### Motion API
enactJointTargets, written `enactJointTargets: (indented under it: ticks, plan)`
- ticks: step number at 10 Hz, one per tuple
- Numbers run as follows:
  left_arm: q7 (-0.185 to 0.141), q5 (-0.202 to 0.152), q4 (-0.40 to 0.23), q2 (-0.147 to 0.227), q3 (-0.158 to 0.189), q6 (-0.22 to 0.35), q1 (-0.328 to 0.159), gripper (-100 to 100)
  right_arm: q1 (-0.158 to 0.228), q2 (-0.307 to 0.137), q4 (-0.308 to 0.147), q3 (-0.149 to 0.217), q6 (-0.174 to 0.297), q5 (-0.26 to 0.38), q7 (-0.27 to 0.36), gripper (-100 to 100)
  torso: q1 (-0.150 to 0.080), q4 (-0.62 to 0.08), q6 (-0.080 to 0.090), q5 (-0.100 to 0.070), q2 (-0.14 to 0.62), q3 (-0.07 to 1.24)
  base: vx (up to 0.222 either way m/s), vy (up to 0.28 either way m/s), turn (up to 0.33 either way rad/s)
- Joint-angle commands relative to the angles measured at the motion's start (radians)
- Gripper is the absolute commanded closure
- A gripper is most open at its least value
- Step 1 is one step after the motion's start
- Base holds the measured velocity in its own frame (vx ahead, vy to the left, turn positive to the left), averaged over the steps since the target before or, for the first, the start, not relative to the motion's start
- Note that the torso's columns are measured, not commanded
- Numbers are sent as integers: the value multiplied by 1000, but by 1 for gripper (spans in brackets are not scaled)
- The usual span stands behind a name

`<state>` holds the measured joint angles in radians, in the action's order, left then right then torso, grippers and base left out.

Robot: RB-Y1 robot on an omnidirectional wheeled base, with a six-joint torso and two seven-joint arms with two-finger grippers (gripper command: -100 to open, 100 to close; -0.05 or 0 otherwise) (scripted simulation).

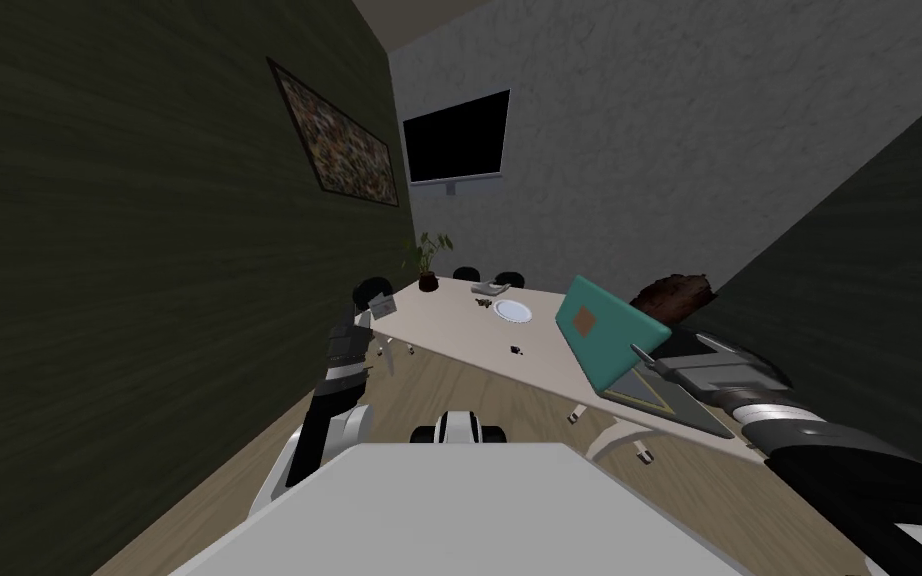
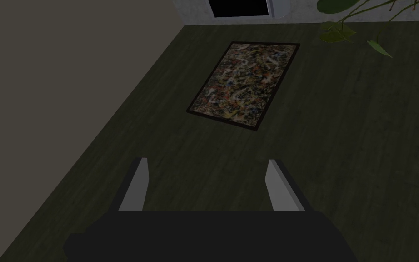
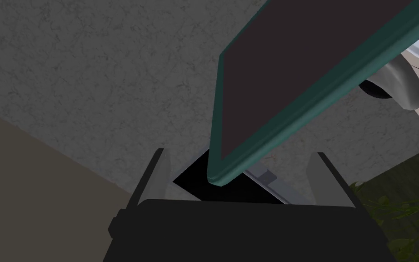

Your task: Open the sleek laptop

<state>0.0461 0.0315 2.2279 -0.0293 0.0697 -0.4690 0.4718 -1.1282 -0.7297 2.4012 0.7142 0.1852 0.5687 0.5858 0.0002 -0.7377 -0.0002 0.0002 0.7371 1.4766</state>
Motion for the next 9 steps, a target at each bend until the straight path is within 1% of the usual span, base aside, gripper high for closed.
enactJointTargets:
  ticks: [1, 2, 3, 4, 6, 9]
  plan:
    - [0, 0, 0, 0, 0, 0, 0, 0, -19, -11, 17, 18, 14, -9, -4, -100, -3, 0, 0, -1, 2, -1, 91, -26, -15]
    - [0, 0, 0, 0, 0, 0, 0, 0, -10, -8, 8, 9, 8, -4, -1, -100, -5, 0, 0, -2, -2, 1, 58, -19, 0]
    - [0, 0, 0, 0, 0, 0, 0, 0, -11, -9, 10, 10, 10, -5, -1, 100, -3, 0, 0, -1, 0, 0, 8, -3, 2]
    - [0, 0, 0, 0, 0, 0, 0, 0, 10, -7, -9, 5, 0, -40, -36, 100, 0, -1, 0, 0, 3, -2, -29, -64, 21]
    - [0, 0, 0, 0, 0, 0, 0, 0, 30, -4, -28, 1, -9, -75, -71, 100, -6, -1, 2, -1, 4, -2, -72, -112, 22]
    - [0, 0, 0, 0, 0, 0, 0, 0, 61, -1, -57, -6, -24, -127, -123, 100, -4, 0, 3, -3, 2, -2, -74, -85, 18]
